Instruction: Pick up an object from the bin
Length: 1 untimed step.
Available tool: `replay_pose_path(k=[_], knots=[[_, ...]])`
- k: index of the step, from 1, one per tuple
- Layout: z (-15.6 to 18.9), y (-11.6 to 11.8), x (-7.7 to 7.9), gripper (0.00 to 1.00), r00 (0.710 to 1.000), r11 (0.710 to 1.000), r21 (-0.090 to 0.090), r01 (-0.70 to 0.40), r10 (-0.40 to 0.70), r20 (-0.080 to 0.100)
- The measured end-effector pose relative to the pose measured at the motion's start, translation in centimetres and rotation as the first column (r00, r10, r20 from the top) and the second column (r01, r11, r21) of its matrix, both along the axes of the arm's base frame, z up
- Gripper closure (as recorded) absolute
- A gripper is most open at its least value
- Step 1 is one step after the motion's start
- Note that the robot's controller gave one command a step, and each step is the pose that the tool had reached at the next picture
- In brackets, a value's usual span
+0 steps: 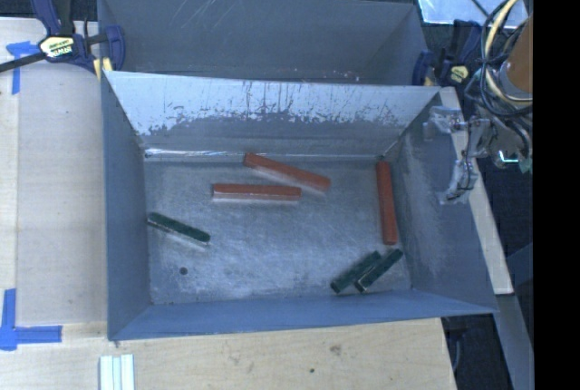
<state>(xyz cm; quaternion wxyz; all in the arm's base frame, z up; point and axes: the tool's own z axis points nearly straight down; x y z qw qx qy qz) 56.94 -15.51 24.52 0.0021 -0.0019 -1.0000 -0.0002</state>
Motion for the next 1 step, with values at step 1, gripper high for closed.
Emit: replay_pose_path(k=[1], knots=[[-14.21,2.31,-2.73,0.0,0.988,0.988,0.002,-0.152,0.152,-0.001]])
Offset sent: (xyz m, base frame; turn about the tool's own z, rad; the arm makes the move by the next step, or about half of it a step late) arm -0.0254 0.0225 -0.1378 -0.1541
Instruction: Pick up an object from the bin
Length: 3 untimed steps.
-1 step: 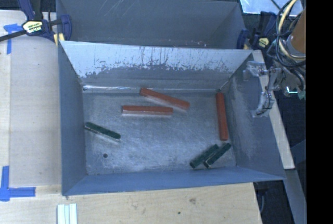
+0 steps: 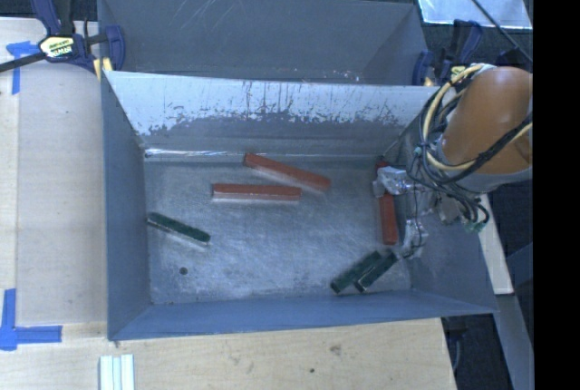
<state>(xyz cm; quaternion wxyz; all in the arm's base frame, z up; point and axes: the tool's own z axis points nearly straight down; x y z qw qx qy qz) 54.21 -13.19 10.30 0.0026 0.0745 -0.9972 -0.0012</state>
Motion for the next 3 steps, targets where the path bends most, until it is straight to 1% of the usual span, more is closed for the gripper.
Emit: replay_pose_path(k=[1,2,3], knots=[[-0.5,5.1,-5.8,0.0,0.918,0.918,0.0,-0.396,0.396,0.005],[-0.4,5.0,-5.7,1.0,0.918,0.918,-0.002,-0.396,0.396,0.006],[12.2,4.2,-2.2,1.0,0.929,0.93,-0.008,-0.368,0.369,0.016]])
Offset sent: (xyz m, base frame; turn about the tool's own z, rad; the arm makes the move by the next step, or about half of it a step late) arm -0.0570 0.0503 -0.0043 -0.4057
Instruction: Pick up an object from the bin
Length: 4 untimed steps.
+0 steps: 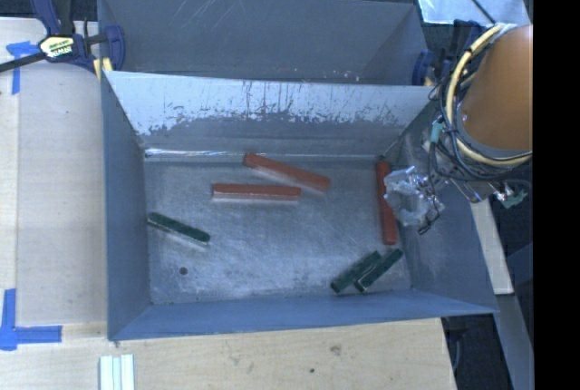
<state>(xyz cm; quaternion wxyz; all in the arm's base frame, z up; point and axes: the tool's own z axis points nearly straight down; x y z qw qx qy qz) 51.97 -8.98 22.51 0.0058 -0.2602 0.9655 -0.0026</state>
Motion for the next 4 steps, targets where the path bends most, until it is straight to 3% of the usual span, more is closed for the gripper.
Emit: replay_pose_path(k=[1,2,3,4], knots=[[-0.5,0.0,-0.2,0.0,1.0,1.0,0.002,0.001,-0.001,-0.009],[-14.8,-1.1,0.4,0.0,0.955,0.955,0.004,-0.297,0.297,-0.016],[-14.5,-1.1,0.6,1.0,0.955,0.955,0.001,-0.297,0.297,-0.011],[-14.5,-1.0,0.6,0.0,0.955,0.955,0.002,-0.298,0.298,-0.011]])
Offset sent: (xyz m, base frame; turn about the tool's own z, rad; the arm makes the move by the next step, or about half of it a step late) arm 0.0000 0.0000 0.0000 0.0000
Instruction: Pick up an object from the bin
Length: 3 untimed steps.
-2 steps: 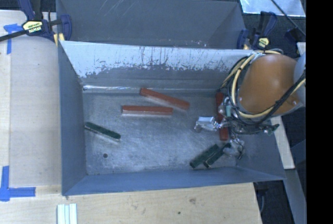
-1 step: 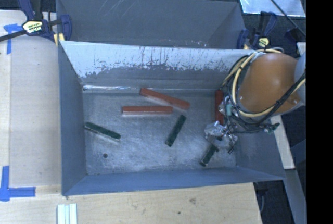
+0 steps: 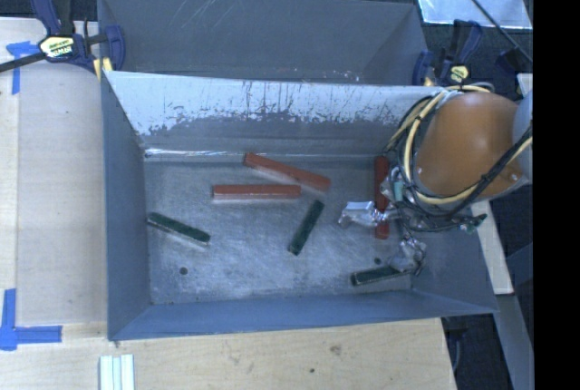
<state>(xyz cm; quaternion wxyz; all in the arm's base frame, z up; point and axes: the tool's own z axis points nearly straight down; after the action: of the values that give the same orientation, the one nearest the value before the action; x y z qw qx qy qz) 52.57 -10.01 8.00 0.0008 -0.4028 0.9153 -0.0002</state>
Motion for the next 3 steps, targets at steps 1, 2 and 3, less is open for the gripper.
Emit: replay_pose_path(k=[1,2,3], knots=[[1.4,-2.4,2.8,0.0,0.891,0.891,0.006,-0.454,0.454,0.003],[-1.1,-0.6,7.5,0.0,0.892,0.892,0.002,-0.452,0.452,0.003],[-0.9,-0.8,7.4,1.0,0.894,0.894,0.001,-0.449,0.449,0.002]])
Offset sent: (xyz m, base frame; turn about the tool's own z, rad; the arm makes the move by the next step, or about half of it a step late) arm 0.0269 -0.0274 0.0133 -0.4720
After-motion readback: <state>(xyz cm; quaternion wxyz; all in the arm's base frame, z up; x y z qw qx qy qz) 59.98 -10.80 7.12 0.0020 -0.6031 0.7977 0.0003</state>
